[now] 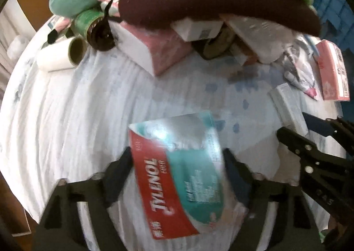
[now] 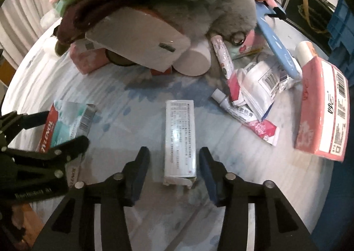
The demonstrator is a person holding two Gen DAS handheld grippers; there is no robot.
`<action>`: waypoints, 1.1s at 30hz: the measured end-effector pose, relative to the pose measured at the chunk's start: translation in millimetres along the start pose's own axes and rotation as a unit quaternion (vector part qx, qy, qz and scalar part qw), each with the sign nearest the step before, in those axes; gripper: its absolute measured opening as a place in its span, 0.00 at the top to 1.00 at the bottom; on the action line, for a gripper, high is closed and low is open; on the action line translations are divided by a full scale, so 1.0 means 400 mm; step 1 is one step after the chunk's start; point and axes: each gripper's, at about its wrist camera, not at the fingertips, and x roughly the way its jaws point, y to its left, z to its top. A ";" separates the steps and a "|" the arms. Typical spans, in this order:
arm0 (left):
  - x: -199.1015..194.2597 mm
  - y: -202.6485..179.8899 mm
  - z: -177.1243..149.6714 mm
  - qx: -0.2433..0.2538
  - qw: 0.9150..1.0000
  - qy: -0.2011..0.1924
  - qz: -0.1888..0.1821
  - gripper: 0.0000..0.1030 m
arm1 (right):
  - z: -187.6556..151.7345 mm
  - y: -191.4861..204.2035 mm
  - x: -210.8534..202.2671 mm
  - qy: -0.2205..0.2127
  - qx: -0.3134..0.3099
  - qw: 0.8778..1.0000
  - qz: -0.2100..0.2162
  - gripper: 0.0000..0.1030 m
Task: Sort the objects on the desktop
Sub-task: 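Grasp the red Tylenol box with the left gripper while the right grasps a white box, then carry the Tylenol box and white box over the blue bin and release both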
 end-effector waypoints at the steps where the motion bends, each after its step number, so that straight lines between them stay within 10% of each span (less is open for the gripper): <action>1: -0.007 -0.003 -0.004 0.004 1.000 0.002 0.000 0.27 | -0.002 0.003 0.001 0.001 -0.003 1.000 -0.005 0.73; 10: -0.199 -0.047 -0.001 0.049 0.995 -0.082 0.015 0.27 | -0.015 0.003 -0.136 -0.045 -0.006 0.999 -0.020 0.73; 17: -0.327 -0.162 0.205 0.098 0.978 -0.181 -0.007 0.27 | 0.016 -0.004 -0.361 -0.134 0.012 0.989 -0.060 0.73; 33: -0.702 -0.498 0.281 0.223 0.891 -0.373 -0.135 0.27 | -0.078 -0.161 -0.883 -0.323 0.131 0.909 -0.230 0.73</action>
